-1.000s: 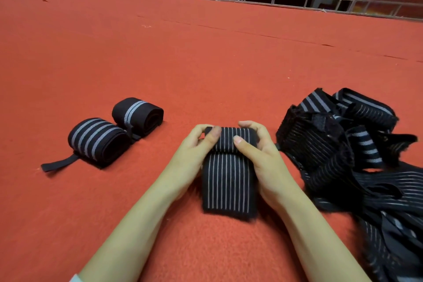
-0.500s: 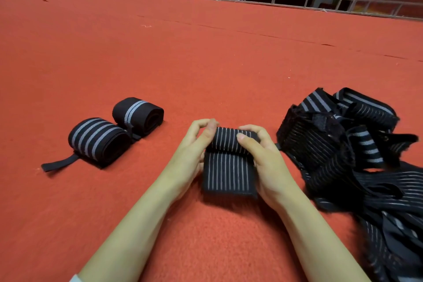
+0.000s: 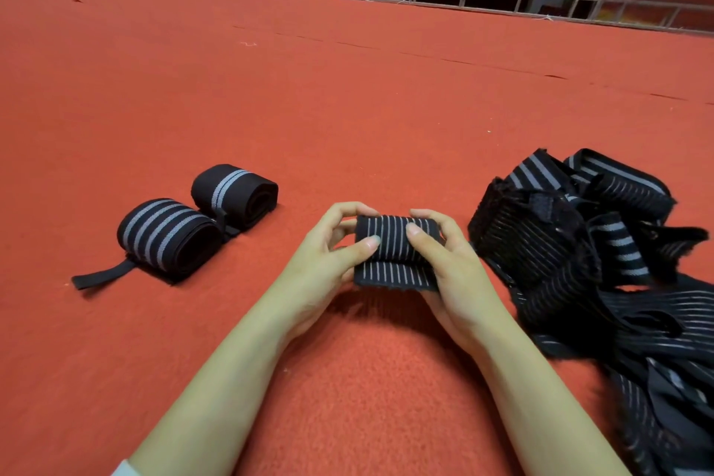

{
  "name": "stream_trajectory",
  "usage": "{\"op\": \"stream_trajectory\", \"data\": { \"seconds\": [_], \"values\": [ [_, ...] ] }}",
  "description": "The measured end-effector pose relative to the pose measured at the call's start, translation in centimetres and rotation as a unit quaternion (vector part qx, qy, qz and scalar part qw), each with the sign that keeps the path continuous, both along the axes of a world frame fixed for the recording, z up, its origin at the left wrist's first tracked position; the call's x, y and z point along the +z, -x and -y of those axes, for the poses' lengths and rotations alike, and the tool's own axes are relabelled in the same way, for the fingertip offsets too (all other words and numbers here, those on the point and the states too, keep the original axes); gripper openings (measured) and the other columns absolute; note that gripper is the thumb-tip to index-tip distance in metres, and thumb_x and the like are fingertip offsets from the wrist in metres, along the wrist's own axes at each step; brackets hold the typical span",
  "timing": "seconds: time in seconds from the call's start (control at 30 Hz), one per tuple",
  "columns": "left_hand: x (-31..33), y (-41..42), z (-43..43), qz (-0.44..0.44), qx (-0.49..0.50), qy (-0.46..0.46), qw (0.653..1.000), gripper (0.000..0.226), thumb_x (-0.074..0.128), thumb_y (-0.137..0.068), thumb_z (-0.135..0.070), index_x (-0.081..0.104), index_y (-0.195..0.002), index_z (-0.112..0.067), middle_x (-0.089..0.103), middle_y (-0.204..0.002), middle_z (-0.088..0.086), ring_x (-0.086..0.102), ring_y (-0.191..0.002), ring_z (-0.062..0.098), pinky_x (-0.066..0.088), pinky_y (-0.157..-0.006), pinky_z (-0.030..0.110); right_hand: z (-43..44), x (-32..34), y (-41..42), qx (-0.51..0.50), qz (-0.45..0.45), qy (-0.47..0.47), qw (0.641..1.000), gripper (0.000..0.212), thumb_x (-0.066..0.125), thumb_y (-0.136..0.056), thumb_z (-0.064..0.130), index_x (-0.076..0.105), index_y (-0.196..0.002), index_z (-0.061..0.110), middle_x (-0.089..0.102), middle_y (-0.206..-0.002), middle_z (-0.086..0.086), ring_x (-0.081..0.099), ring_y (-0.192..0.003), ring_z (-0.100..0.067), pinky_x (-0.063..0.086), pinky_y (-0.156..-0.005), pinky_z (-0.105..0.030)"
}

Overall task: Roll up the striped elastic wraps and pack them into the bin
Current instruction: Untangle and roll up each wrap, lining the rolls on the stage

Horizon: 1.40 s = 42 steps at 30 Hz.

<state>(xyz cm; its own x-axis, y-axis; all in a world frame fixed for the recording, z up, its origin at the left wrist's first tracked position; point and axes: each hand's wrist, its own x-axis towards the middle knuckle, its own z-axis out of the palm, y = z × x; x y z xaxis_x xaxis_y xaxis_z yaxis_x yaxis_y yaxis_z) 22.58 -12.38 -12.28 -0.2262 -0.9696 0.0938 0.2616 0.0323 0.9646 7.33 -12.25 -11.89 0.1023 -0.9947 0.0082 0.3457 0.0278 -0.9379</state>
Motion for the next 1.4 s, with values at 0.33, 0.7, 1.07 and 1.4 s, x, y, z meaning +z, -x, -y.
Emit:
{"op": "stream_trajectory", "data": {
  "seconds": [0.33,0.7,1.07,1.4],
  "values": [
    [-0.1,-0.4,0.1,-0.002,0.049,-0.021,0.999,0.029,0.061,-0.089,-0.014,0.055,-0.116,-0.02,0.065,-0.104,0.011,0.067,-0.078,0.017,0.053,-0.063,0.029,-0.3,-0.2,0.1,0.047,-0.019,0.059,0.997,0.028,0.054,-0.087,-0.009,0.058,-0.098,0.016,0.059,-0.093,0.0,0.06,-0.08,-0.014,0.052,-0.071,-0.029],
    [0.0,-1.1,0.5,0.017,0.083,-0.003,0.996,0.03,0.062,-0.088,-0.002,0.062,-0.112,-0.021,0.066,-0.105,0.013,0.066,-0.085,0.024,0.053,-0.077,0.038,-0.7,0.5,0.0,0.009,-0.108,0.069,0.992,0.047,0.046,-0.081,-0.02,0.066,-0.105,0.015,0.064,-0.101,0.001,0.063,-0.084,-0.018,0.051,-0.091,-0.047],
    [3.0,-8.8,-5.7,0.179,0.112,0.037,0.977,0.035,0.07,-0.082,-0.001,0.06,-0.108,-0.021,0.07,-0.1,0.001,0.067,-0.086,0.006,0.056,-0.077,0.022,-5.5,2.6,-6.4,0.028,-0.171,0.075,0.982,0.049,0.057,-0.078,-0.016,0.051,-0.108,0.022,0.055,-0.11,-0.002,0.058,-0.084,-0.008,0.046,-0.067,-0.017],
    [1.0,-23.4,-10.0,0.266,0.201,-0.016,0.943,0.028,0.064,-0.086,0.002,0.062,-0.11,-0.011,0.067,-0.1,-0.003,0.065,-0.078,0.0,0.051,-0.065,0.01,-8.5,0.1,-21.2,0.098,-0.323,0.094,0.936,0.047,0.072,-0.069,0.017,0.043,-0.105,0.026,0.054,-0.11,-0.003,0.06,-0.1,-0.025,0.049,-0.088,-0.038]
  ]
}}
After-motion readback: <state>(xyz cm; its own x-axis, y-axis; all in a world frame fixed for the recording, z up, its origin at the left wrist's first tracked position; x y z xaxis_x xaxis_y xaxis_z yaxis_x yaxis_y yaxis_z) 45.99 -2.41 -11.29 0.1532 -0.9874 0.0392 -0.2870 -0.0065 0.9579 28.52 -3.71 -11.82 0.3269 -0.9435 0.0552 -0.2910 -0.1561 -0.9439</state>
